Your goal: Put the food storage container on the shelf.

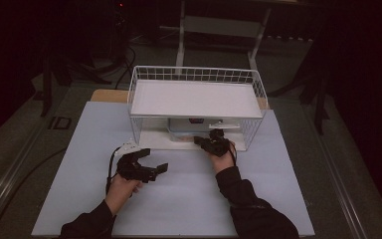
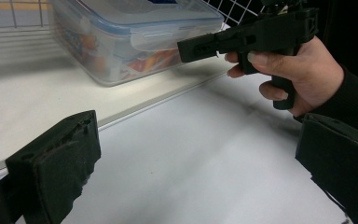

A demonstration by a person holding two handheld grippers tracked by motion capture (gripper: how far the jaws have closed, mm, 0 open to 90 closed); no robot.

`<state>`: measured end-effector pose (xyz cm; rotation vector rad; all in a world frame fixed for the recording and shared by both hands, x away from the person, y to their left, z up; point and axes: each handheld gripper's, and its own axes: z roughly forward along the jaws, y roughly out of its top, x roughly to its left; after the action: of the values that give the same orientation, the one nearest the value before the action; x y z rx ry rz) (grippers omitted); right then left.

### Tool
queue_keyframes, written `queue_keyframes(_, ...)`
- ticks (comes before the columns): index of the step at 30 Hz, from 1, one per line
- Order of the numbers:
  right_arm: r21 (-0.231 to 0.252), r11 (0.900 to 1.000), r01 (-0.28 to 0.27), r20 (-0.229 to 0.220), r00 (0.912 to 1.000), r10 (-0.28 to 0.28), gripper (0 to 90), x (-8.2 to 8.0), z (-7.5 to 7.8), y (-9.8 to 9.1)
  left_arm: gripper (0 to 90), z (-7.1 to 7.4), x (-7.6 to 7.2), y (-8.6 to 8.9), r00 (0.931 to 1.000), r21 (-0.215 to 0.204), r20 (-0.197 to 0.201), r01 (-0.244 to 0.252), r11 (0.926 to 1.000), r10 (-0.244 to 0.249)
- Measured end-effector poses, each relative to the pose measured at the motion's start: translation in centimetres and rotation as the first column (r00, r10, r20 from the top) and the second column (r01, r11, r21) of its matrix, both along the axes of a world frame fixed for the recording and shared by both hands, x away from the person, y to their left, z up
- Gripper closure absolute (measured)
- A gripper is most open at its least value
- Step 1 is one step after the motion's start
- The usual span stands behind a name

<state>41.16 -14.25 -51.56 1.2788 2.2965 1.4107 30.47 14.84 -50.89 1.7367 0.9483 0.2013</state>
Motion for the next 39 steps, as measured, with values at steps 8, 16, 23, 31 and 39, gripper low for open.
queue_keyframes(8, 0.03, 0.997, -0.072, 0.004, 0.9974, 0.072, 44.4, -1.9, 0.7, -0.5, 0.1, 0.5, -0.4, 0.0, 0.9995, 0.015, 0.032, 0.007, 0.9999, -0.007)
queue_keyframes(16, 0.09, 0.9873, -0.131, 0.027, 0.9912, 0.129, 17.8, -4.3, 0.7, -2.8, 0.1, 0.3, -0.7, -0.5, 0.999, 0.033, 0.028, 0.033, 0.9989, -0.034)
queue_keyframes(23, 0.058, 0.9877, -0.145, 0.07, 0.9875, 0.141, 17.8, -7.1, 1.0, -4.7, 0.0, 0.7, -1.6, -0.4, 0.997, 0.034, 0.045, 0.062, 0.9975, -0.063)
queue_keyframes(31, 0.026, 0.9848, -0.172, 0.106, 0.9801, 0.168, 17.8, -10.1, 0.9, -6.7, 0.0, 0.7, -2.3, -0.4, 0.9951, 0.043, 0.045, 0.086, 0.9953, -0.088)
queue_keyframes(39, -0.002, 0.9842, -0.177, 0.094, 0.9797, 0.177, 17.7, -11.7, 0.1, -8.1, 0.1, 0.4, -2.8, -0.7, 0.993, 0.055, 0.041, 0.108, 0.9926, -0.111)
